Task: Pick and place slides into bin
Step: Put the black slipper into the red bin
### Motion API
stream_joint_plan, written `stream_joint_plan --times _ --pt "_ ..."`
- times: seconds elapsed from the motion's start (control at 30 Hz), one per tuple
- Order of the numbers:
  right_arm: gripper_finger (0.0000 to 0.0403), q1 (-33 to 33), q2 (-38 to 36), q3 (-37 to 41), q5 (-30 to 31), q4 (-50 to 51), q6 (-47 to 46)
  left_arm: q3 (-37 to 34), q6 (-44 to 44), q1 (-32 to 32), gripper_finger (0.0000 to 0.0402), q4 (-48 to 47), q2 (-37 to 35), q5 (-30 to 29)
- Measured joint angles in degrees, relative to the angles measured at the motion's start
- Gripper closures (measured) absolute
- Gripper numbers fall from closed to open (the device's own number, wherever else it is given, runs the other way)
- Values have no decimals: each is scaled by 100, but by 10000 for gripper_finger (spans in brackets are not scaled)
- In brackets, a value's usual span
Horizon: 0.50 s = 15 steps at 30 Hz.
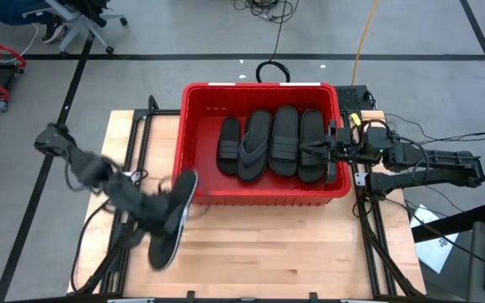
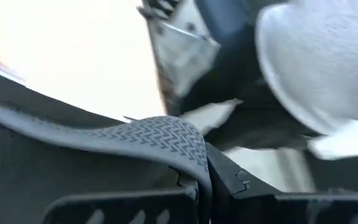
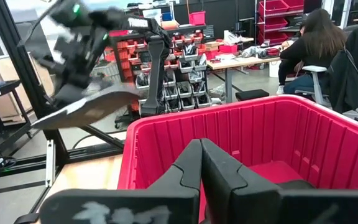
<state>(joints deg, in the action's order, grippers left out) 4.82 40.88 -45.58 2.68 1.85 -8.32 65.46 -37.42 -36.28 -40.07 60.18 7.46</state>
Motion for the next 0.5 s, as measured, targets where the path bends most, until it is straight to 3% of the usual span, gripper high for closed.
stream_joint_plan --times 0.1,0.27,0.5 --pt "403 0 0 0 1 -23 0 775 1014 891 399 -713 28 56" --pt "403 0 0 0 2 -35 -88 1815 2571 2321 399 -685 205 313" --pt "403 0 0 0 3 -57 -151 2094 3397 4466 399 -1195 771 200"
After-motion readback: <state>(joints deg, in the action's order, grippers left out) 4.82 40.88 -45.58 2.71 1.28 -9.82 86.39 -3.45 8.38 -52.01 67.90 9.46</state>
